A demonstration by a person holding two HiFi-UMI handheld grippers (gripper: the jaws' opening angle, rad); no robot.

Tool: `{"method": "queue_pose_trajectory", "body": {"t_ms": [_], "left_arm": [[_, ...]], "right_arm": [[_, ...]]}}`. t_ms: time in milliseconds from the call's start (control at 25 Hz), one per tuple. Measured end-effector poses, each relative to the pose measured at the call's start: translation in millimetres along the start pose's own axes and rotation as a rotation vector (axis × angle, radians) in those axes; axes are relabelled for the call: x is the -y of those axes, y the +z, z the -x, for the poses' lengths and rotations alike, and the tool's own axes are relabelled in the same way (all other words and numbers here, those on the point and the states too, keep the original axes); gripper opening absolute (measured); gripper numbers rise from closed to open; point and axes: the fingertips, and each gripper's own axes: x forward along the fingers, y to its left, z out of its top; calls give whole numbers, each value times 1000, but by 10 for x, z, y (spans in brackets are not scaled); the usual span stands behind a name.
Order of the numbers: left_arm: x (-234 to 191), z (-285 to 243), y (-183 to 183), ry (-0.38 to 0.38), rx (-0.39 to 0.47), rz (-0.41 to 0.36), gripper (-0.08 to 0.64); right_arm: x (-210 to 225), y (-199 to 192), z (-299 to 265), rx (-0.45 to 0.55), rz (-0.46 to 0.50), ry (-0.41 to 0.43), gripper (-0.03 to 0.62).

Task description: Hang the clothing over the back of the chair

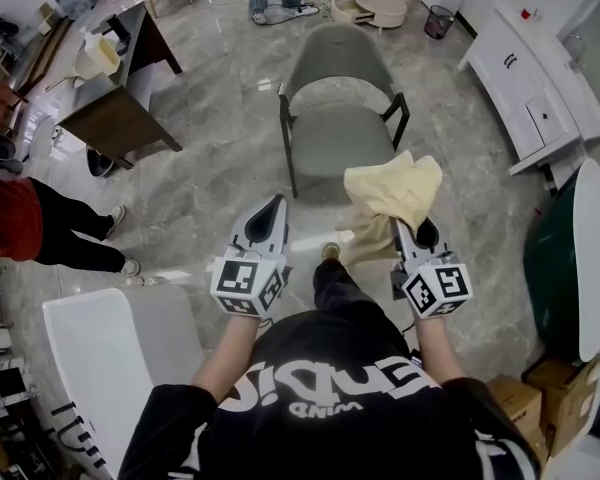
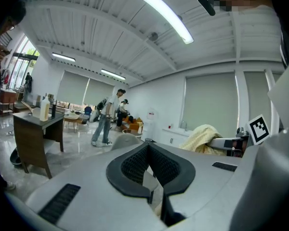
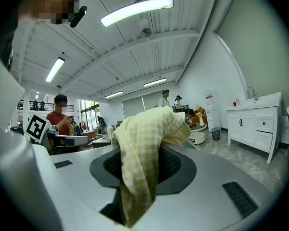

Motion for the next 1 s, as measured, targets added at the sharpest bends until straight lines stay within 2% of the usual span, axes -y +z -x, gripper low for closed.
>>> {"method": "queue_pose_trajectory", "body": {"t_ms": [600,800,1000], "left_arm": [[-301,-1222,403,33,-5,-17,15],[-485,-1486,480,77,4,-10,15],[-619,-1707,511,89,-2,-5,15]], "right_arm": [[718,351,-1075,-12,-12,51,127],[864,411,-1428,-17,-13,84,127],[952,478,-1741,-22,-7,101,127]]}}
